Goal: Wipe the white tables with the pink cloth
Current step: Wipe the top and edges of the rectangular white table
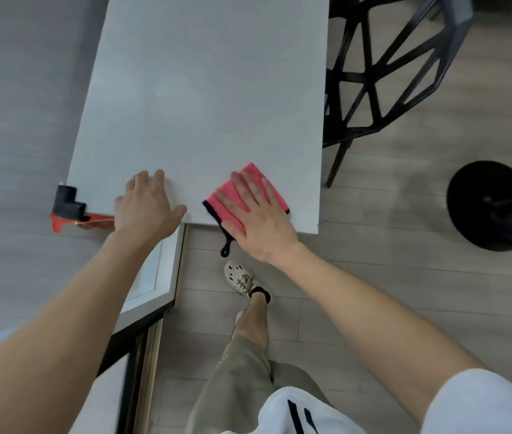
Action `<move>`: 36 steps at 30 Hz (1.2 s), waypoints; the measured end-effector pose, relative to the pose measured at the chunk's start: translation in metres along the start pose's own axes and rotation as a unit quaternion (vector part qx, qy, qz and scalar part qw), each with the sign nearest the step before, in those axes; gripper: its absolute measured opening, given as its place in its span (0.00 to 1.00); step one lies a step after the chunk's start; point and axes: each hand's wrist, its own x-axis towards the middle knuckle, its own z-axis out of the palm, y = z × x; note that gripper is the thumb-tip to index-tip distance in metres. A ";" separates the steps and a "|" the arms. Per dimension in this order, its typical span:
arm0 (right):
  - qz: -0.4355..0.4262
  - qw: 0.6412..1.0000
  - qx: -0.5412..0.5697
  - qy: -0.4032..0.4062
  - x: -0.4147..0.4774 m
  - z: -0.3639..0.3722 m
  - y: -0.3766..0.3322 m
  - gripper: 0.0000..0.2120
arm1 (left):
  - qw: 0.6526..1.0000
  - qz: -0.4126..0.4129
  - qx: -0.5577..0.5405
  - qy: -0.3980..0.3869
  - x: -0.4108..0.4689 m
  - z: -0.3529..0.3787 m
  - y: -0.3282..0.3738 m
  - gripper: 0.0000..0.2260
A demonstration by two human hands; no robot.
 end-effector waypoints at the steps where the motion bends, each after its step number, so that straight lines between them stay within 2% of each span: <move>1: -0.040 0.999 -0.001 -0.001 -0.012 -0.003 0.019 0.31 | 1.000 0.003 -0.008 -0.001 0.006 -0.002 0.011 0.43; 3: -0.076 0.997 -0.015 -0.005 -0.028 -0.009 0.061 0.31 | 1.000 0.004 -0.018 0.001 0.019 -0.008 0.033 0.49; 4: -0.065 0.998 -0.025 -0.006 -0.027 -0.012 0.082 0.31 | 1.000 0.003 -0.022 0.005 0.025 -0.010 0.042 0.52; 9: 0.130 0.991 -0.019 -0.023 0.080 -0.035 0.162 0.35 | 1.000 -0.016 -0.013 0.002 0.054 -0.021 0.076 0.62; 13: 0.211 0.978 -0.005 -0.009 0.139 -0.030 0.153 0.34 | 0.999 -0.029 -0.005 -0.024 0.076 -0.029 0.092 0.63; 15: 0.167 0.986 -0.015 0.013 0.120 -0.027 0.127 0.32 | 0.999 -0.029 0.002 -0.019 0.081 -0.032 0.095 0.60; 18: -0.024 0.999 -0.008 -0.020 0.059 -0.026 0.104 0.31 | 1.000 -0.021 0.014 -0.012 0.080 -0.035 0.093 0.60; 21: -0.155 0.987 -0.001 -0.051 0.040 -0.030 0.137 0.32 | 0.999 -0.019 0.028 -0.015 0.076 -0.036 0.095 0.64; 23: -0.117 0.991 -0.031 -0.056 0.078 -0.037 0.178 0.33 | 0.999 -0.023 0.031 -0.021 0.078 -0.037 0.097 0.65; 26: 0.059 0.995 -0.042 -0.064 0.163 -0.053 0.224 0.35 | 0.999 -0.029 0.033 -0.022 0.079 -0.034 0.097 0.66; 27: 0.088 0.993 -0.029 -0.071 0.185 -0.055 0.230 0.35 | 0.999 -0.030 0.036 -0.021 0.079 -0.034 0.097 0.66; 29: 0.116 0.991 0.000 -0.065 0.208 -0.051 0.221 0.36 | 0.999 -0.032 0.037 -0.022 0.079 -0.034 0.096 0.66; 31: 0.105 0.994 -0.003 -0.028 0.195 -0.042 0.188 0.36 | 0.998 -0.033 0.036 -0.027 0.078 -0.035 0.097 0.67; 33: -0.005 1.000 0.006 -0.004 0.157 -0.032 0.150 0.32 | 0.998 -0.038 0.038 -0.030 0.076 -0.037 0.099 0.68; 35: -0.164 0.986 0.019 -0.027 0.125 -0.029 0.132 0.30 | 0.998 -0.047 0.034 -0.031 0.076 -0.038 0.100 0.68; 36: -0.210 0.977 0.025 -0.037 0.119 -0.029 0.133 0.29 | 0.998 -0.052 0.031 -0.032 0.075 -0.039 0.101 0.68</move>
